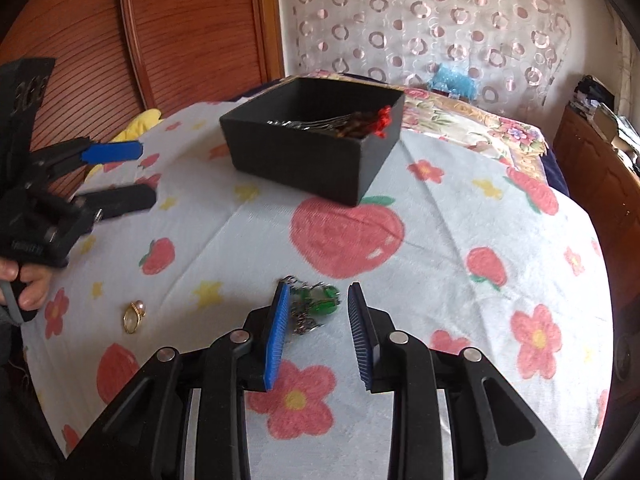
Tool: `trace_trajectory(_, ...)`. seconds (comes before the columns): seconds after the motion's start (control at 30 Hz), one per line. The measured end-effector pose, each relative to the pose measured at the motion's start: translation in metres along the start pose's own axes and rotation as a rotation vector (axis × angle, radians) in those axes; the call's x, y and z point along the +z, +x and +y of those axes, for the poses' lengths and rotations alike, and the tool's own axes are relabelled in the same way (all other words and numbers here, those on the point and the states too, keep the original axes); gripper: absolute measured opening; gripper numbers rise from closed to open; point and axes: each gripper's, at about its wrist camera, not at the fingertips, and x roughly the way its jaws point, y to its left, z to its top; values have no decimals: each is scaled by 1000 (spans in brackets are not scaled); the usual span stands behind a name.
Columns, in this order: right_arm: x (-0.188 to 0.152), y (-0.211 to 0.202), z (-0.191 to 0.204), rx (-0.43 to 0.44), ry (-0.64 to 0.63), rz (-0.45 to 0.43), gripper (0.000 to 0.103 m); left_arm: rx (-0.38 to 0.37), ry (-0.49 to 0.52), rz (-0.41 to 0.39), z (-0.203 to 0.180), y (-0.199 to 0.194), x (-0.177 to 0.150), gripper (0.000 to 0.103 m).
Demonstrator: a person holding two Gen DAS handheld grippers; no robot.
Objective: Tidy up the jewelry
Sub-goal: 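Move left to the gold ring while right moves to the green chain pendant, then close the left gripper on the gold ring while right grasps the green pendant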
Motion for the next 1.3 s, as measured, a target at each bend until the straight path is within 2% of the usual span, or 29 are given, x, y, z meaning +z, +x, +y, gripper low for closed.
trace_trajectory(0.4, 0, 6, 11, -44, -36, 16, 34, -81, 19, 69, -23, -15, -33, 85)
trace_trajectory(0.6, 0, 5, 7, -40, -32, 14, 34, -130, 48, 98, -41, -17, -47, 70)
trace_trajectory(0.83, -1, 5, 6, -37, -30, 14, 34, -133, 85, 126, -54, -10, -52, 44)
trace_trajectory(0.9, -1, 5, 7, -38, -30, 14, 34, -133, 90, 126, -55, -10, -51, 36)
trace_trajectory(0.93, -1, 5, 7, -38, -31, 14, 34, -134, 92, 125, -55, -10, -51, 23)
trace_trajectory(0.97, -1, 5, 6, -38, -31, 14, 34, -137, 93, 125, -55, -10, -51, 19)
trace_trajectory(1.07, -1, 5, 7, -38, -30, 13, 34, -150, 81, 123, -53, -11, -51, 19)
trace_trajectory(1.3, -1, 5, 6, -38, -23, 14, 35, -128, 68, 73, -48, -21, -40, 19)
